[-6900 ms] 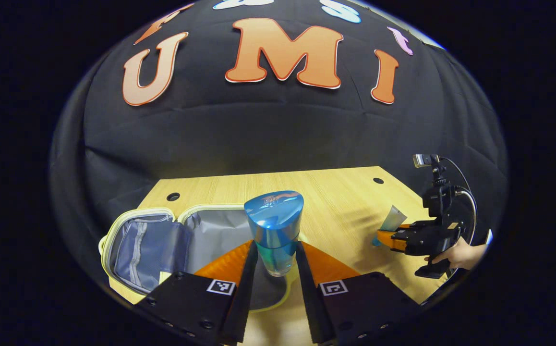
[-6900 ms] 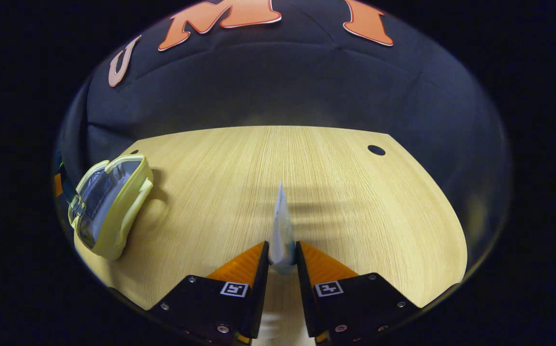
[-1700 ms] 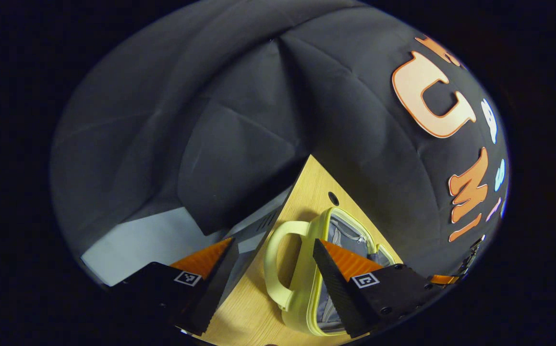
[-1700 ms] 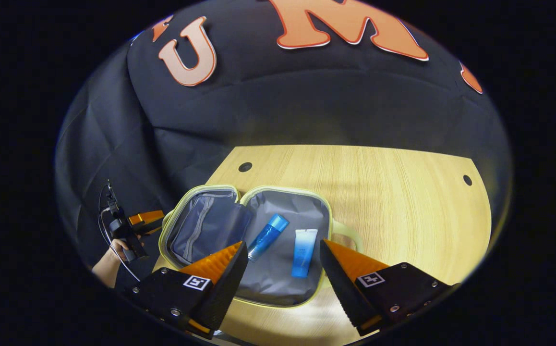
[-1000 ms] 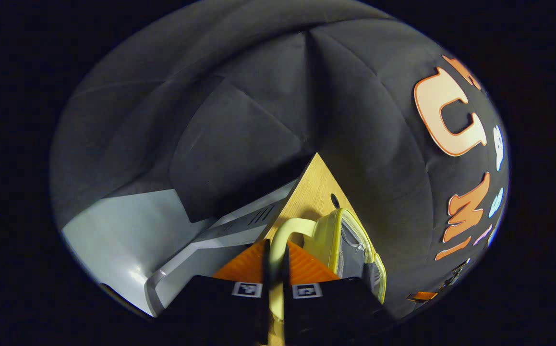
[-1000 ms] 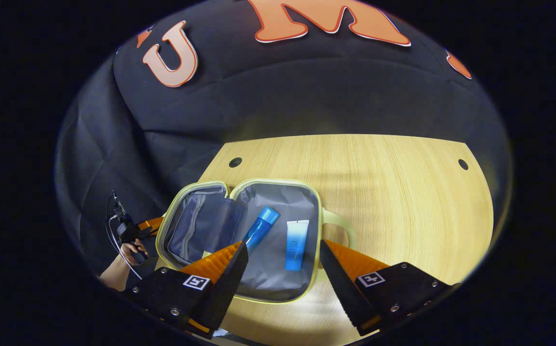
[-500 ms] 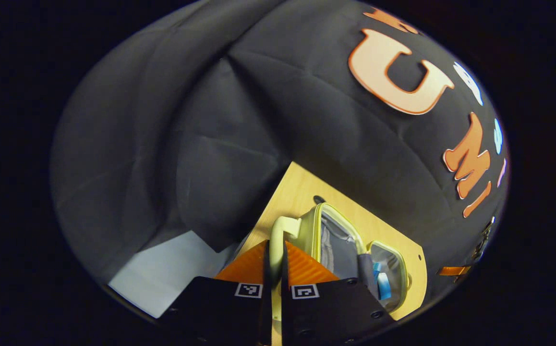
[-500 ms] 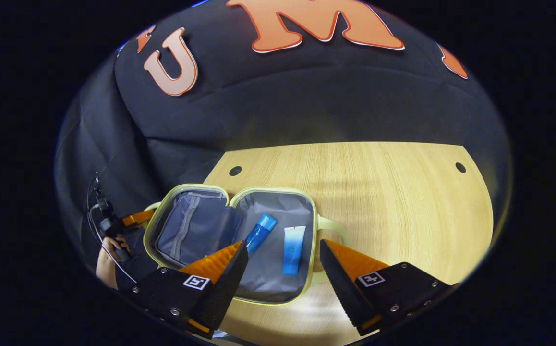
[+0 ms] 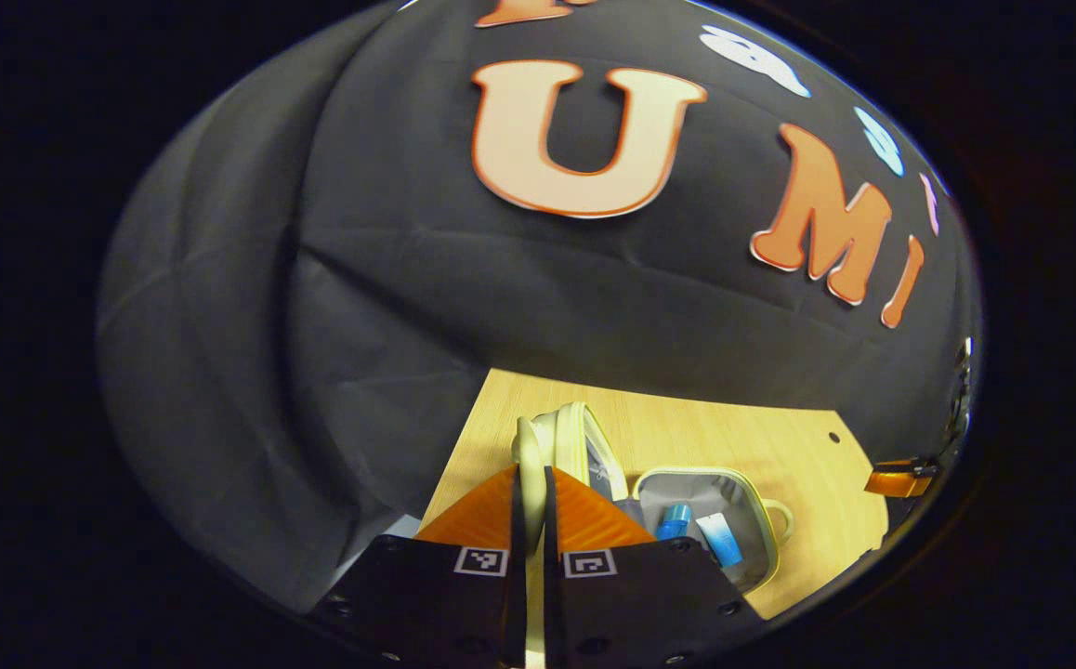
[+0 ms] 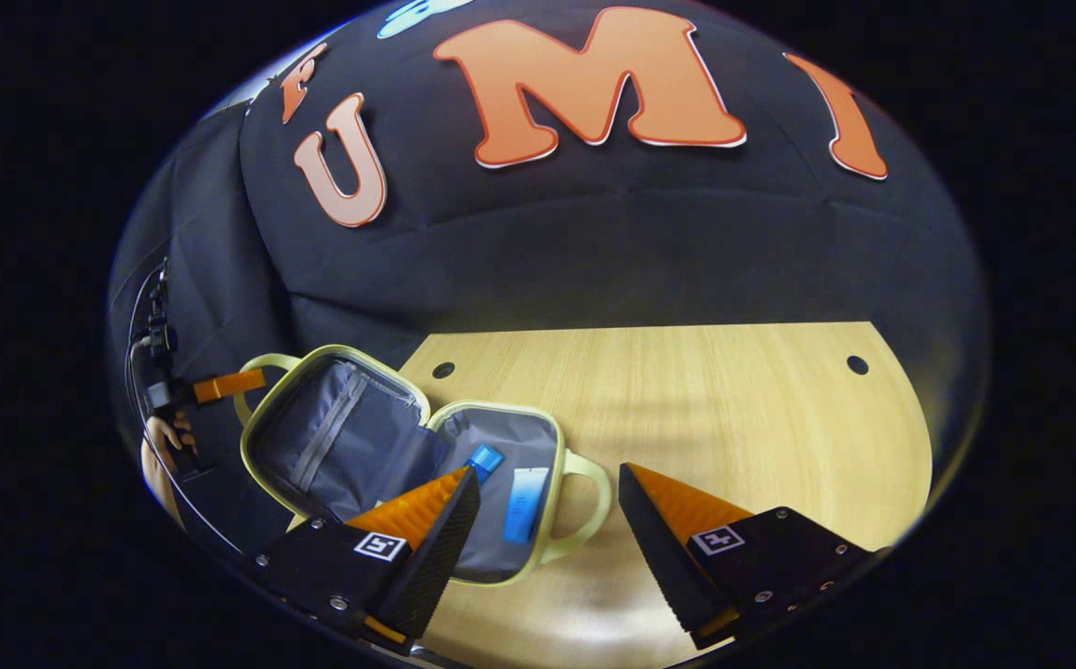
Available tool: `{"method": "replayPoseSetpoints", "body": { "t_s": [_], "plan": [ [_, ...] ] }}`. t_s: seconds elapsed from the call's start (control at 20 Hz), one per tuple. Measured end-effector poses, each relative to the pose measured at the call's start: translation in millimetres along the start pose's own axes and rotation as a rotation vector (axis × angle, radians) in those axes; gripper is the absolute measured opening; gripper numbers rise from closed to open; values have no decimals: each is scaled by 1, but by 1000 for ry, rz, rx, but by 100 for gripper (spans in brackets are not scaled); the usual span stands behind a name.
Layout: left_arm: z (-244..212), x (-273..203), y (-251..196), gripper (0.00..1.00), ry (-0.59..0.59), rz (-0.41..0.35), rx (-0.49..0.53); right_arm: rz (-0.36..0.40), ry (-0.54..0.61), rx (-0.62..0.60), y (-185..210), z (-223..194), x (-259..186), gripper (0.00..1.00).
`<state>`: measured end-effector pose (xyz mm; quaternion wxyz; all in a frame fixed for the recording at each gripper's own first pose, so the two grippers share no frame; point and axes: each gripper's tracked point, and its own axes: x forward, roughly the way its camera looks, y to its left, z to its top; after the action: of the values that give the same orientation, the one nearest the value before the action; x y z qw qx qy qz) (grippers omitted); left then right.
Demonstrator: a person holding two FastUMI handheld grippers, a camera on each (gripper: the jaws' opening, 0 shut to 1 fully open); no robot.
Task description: First open the suitcase, pack the skin care products into it, and then close the suitcase.
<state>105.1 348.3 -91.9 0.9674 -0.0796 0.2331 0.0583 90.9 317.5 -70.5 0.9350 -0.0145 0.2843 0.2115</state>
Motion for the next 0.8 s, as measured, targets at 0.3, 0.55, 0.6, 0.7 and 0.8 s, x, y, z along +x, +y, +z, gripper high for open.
{"method": "replayPoseSetpoints", "body": {
  "t_s": [0.3,0.55,0.6,0.7,0.8],
  "plan": [
    [15,-19,-88,7,-19,71,157,-4,-54,33,-63,10,-43,95],
    [10,-24,-174,7,-24,93,329,-14,-62,54,-116,-4,-75,96],
    [7,-22,-189,7,-22,98,360,-20,-62,60,-126,-7,-82,95],
    [-2,-16,-220,7,-15,97,421,-38,-69,73,-148,-8,-98,95],
    [-16,-7,-251,7,-4,76,471,-57,-75,84,-171,-12,-111,95]
  ]
}}
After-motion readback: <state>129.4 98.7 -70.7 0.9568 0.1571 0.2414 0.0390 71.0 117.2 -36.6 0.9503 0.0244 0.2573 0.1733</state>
